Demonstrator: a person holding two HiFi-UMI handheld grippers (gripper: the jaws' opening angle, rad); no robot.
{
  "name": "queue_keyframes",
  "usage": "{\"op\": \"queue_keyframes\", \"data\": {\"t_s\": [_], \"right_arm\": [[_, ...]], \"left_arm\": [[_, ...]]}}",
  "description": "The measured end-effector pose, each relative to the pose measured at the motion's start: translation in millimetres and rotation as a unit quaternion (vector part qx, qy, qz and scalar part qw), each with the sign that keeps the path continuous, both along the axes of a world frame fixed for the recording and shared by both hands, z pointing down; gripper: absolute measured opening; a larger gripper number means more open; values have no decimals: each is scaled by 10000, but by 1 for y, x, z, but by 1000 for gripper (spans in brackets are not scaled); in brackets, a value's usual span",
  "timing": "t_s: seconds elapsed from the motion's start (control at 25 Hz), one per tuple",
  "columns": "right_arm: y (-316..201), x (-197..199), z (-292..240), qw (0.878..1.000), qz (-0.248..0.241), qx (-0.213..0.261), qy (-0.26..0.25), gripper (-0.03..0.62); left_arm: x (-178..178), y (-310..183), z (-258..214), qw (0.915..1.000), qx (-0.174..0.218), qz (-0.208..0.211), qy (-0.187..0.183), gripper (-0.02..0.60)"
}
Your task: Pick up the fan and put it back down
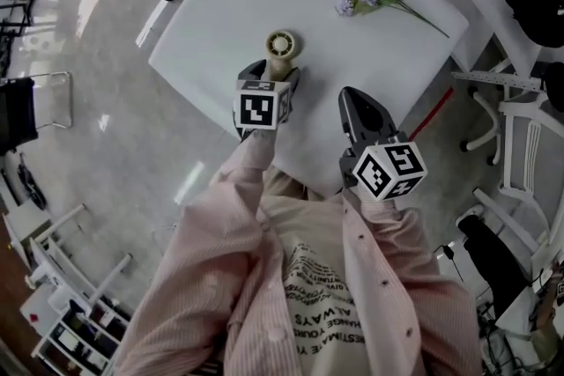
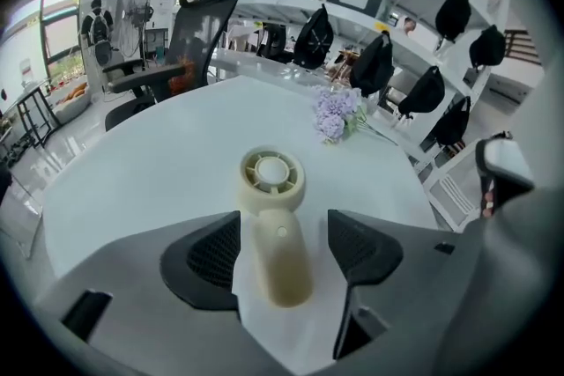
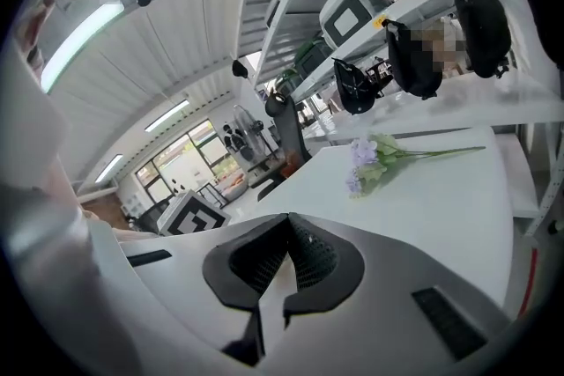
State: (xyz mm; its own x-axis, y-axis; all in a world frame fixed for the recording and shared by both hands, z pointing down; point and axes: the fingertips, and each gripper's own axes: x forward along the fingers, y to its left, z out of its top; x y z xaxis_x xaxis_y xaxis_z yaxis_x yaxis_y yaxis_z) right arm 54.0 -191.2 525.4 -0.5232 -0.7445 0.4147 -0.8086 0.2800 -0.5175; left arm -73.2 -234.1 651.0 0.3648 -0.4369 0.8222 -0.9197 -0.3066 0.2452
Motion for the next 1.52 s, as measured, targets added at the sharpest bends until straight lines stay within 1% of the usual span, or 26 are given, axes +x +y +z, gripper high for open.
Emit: {"op": "queue_keyframes", "data": {"t_s": [0.12,0.32,0.52,0.6,0.64,0.68,0.84,0.92,1.04,1.32,1.52], "right_arm": [[-3,-3,3,10000,16,-59,-37,-2],[-4,-6,9,9998,5,-160,-79,-2],[-1,-5,13,9996,12,-250,-101,-2],[1,-3,15,9995,34,-296,-108,-2],[1,-3,16,9994,43,-317,-111,-2],[2,-2,18,9994,48,-335,-111,-2],[3,-2,21,9992,33,-389,-91,-2],[3,-1,22,9991,22,-406,-78,-2],[4,-1,23,9991,14,-423,-68,0],[7,1,24,9990,27,-441,-40,-2],[9,5,23,9989,103,-454,-10,-2]], "left_arm": [[0,-3,5,9999,-139,-12,-16,287],[4,0,20,9988,-454,74,-163,287],[2,-4,24,9982,-422,-41,-420,283],[-2,-5,25,9975,-446,-132,-530,254],[-4,-6,25,9970,-451,-183,-597,225],[-6,-7,25,9965,-440,-221,-672,209],[-7,-7,27,9947,-428,-205,-912,190],[-7,-5,28,9943,-480,-186,-928,189],[-8,-5,27,9949,-450,-175,-890,187],[-9,-8,24,9961,-240,-245,-817,186],[-5,-4,21,9976,-268,-303,-570,184]]}}
